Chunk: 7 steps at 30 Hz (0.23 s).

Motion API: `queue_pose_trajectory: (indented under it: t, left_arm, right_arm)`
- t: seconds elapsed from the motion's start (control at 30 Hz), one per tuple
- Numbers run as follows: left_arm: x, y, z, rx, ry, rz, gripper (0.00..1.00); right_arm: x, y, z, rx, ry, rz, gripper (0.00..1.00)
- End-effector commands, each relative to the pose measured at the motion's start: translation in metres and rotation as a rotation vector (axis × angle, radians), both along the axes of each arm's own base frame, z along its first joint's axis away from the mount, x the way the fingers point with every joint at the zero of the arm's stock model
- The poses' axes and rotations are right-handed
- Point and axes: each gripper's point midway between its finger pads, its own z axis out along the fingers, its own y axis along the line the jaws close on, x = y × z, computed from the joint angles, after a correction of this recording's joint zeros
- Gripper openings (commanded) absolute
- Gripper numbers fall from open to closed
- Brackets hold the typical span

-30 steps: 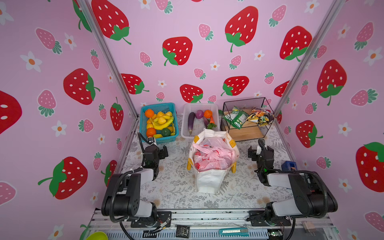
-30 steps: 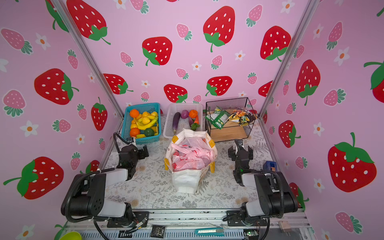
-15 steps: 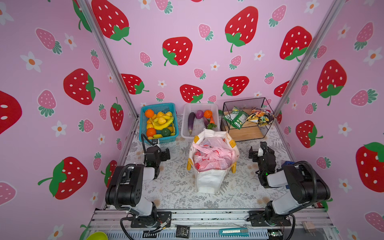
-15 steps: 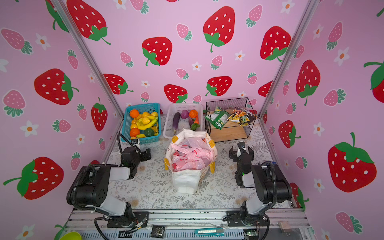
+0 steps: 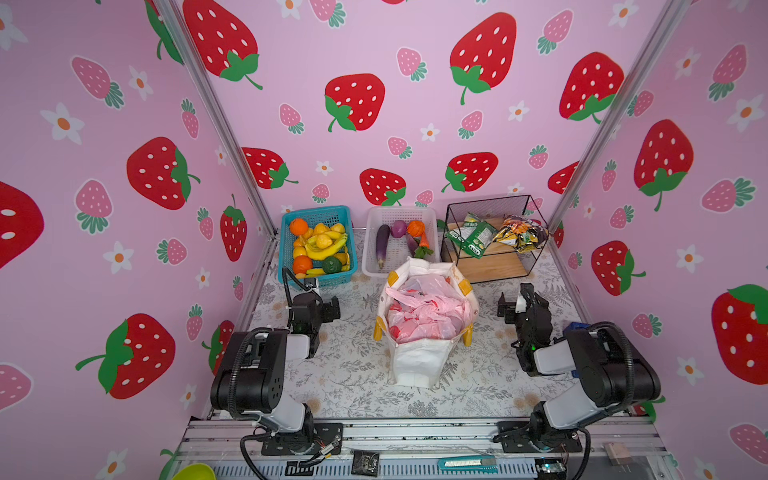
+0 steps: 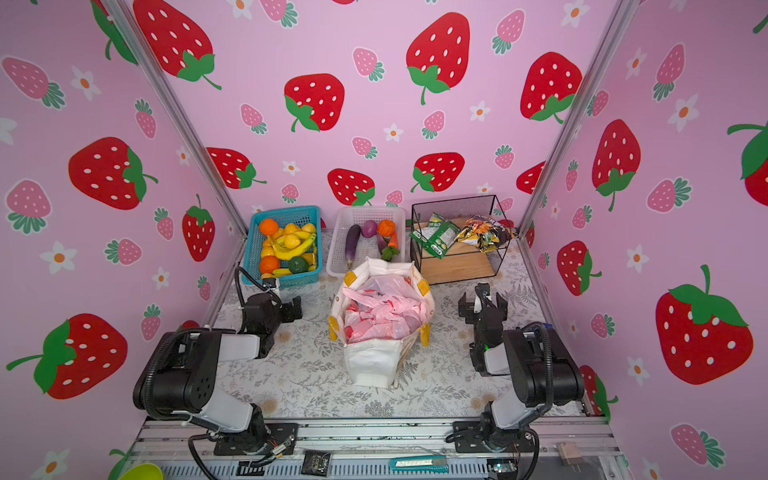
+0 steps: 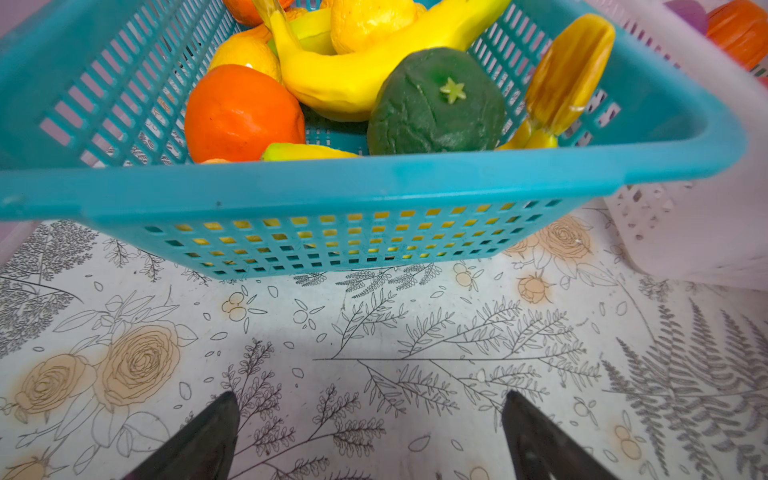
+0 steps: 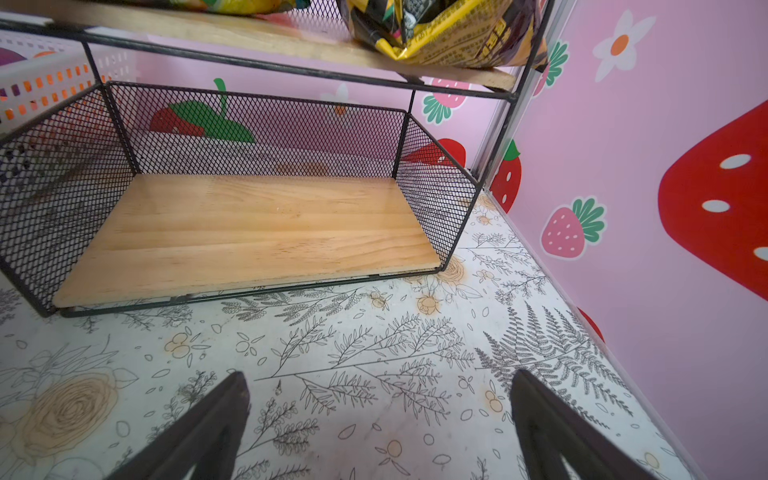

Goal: Place the mixed food into the grocery bags and tie them

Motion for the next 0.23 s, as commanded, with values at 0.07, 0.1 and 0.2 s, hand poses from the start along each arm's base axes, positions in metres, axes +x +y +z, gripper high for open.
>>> queue_pose_trajectory:
  t: [0.07, 0.1, 0.2]
  left_arm:
    - [0.0127, -0.0010, 0.0220, 0.015, -0.069, -0.012, 0.99]
    - [0.0128, -0.0007, 0.0224, 0.015, -0.070, -0.012, 0.99]
    - [0.0126, -0.0009, 0.0218, 0.015, -0.069, -0.012, 0.99]
  right_arm:
    - [0.0081, 0.0007, 0.0142, 0.022, -0.048, 0.005, 1.00]
    - [0.0073, 0.0003, 0.0142, 0.022, -0.048, 0.006, 1.00]
    - [0.0063, 0.0000, 0.0149, 0.022, -0.051, 0.005, 1.00]
